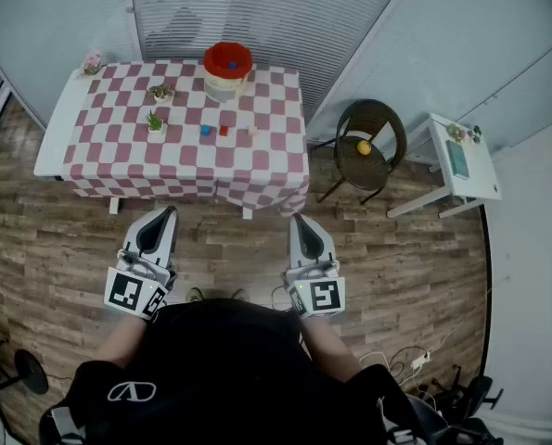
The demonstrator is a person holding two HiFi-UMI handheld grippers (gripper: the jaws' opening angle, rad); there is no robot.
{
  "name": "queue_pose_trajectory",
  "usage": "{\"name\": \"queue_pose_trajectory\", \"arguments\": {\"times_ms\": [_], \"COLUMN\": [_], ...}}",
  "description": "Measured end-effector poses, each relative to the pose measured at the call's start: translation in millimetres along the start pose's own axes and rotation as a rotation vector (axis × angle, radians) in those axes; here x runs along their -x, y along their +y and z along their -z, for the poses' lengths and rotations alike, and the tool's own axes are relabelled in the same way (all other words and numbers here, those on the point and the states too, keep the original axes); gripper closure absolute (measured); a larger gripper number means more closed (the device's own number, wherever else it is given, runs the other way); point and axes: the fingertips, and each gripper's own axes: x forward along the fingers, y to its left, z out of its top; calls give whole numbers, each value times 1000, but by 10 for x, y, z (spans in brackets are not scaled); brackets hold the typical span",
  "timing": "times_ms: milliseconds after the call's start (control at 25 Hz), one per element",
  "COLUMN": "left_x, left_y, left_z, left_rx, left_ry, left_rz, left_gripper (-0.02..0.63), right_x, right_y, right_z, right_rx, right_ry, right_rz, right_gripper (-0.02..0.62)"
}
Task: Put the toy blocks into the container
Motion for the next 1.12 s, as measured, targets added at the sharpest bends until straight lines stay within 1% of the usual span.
{"name": "queue_pose_trajectory", "arguments": {"times_ms": [240,440,480,520,600,680,880,1120], "left_x": [5,0,-1,0,4,6,-57,-178], "left_y": [-27,-18,-15,-13,-19,-32,-100,-356], "left_z": [8,11,10,10,11,11,-17,8], "left_rx": [-3,1,2,3,3,1,-9,-36], "left_ry": [3,4,3,2,-1,-3,-13,-15], "left_rz": [2,4,3,2,0,-4,-23,-46], "left_gripper": [601,601,601,601,601,601,601,601], "right_x": [14,27,18,10,7,22,67,113], "right_y": [14,44,34,23,9,7,-79,-289], "right_z": [27,-46,-46,-45,-39,-44,-81,-14], "right_rx": [-12,-60,-75,-85,-81,-67,-69,-85], "right_ry": [5,-37,-36,-37,-41,-45,-62,-86], "right_rz": [-6,-23,-22,-24,-31,-36,-35,-76], "right_gripper": [598,595,580,547,538,541,589,592]}}
